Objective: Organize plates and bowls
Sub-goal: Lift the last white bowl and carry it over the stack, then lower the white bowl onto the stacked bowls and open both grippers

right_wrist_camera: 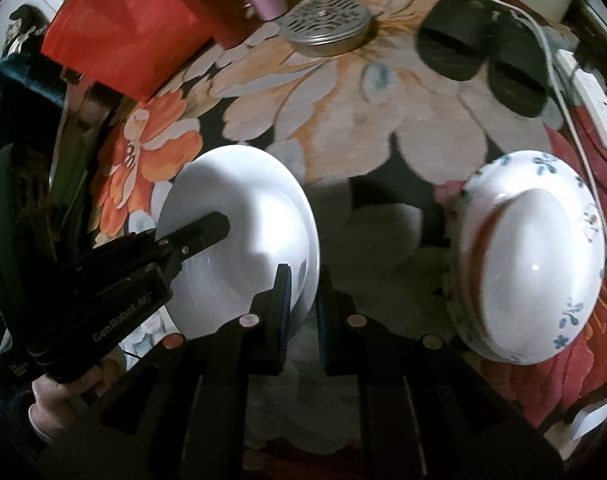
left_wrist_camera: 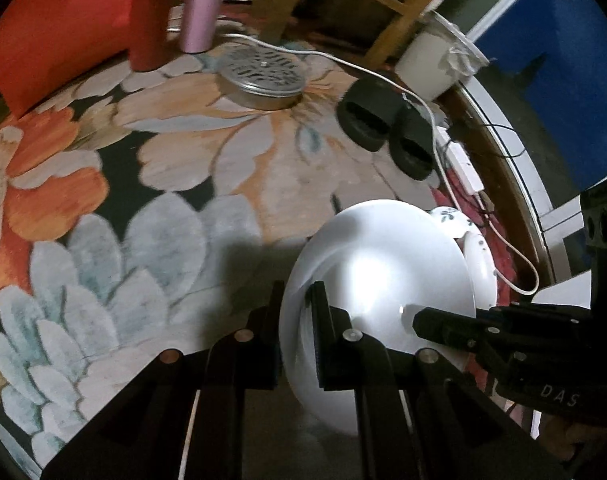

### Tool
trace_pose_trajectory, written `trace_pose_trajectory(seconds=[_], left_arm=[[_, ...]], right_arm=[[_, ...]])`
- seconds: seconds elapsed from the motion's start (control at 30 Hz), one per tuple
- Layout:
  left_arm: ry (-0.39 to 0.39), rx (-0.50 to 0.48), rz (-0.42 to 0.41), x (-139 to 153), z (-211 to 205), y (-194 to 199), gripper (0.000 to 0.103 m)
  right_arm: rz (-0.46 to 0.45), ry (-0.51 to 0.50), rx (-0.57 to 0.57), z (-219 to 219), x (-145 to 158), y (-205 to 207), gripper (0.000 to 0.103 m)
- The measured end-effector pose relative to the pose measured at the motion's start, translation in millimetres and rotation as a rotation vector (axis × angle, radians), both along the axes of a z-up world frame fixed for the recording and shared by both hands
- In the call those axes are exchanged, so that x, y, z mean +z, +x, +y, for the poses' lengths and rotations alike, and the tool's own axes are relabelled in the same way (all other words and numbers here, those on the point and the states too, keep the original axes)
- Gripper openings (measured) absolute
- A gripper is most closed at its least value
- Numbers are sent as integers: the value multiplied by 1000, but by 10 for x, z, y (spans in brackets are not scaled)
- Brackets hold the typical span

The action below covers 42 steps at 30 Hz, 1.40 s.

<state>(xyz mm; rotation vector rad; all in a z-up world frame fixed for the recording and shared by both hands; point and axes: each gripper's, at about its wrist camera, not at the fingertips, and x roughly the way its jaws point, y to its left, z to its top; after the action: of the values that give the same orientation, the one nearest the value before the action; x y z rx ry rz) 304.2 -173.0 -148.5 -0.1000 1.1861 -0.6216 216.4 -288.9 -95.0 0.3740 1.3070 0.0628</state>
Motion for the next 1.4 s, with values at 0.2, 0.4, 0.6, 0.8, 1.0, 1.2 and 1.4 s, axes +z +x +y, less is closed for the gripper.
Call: trace_pose_trajectory(seconds=[0.2,0.4,0.6,0.8,1.0,1.2,1.4], left_arm=[[-10,-39,-8,48,-303,-16,10],[-30,-75,-19,121,-592,-32,10],[-39,-113,-28,166,-899,-59,10],[-60,-135,-32,201,-1154,-71,10],[-65,-160,-23,167,-1385,-107,10],[-39,-206,-33,99,-1625,-226,10],[14,-238,-71,31,-1790,-321,11]], right_arm=[[-6,-7,-45,-271,49,-101,12],[-14,-16,-89,-514,105,-205,12],[-22,-30,-130,-745,158,-296,12],[-25,-48,-169,-960,182,-367,12],[-22,-64,-198,-1152,187,-427,12],[2,-80,-223,-1317,120,-520,12],[28,-76,-238,-1425,17,-587,12]])
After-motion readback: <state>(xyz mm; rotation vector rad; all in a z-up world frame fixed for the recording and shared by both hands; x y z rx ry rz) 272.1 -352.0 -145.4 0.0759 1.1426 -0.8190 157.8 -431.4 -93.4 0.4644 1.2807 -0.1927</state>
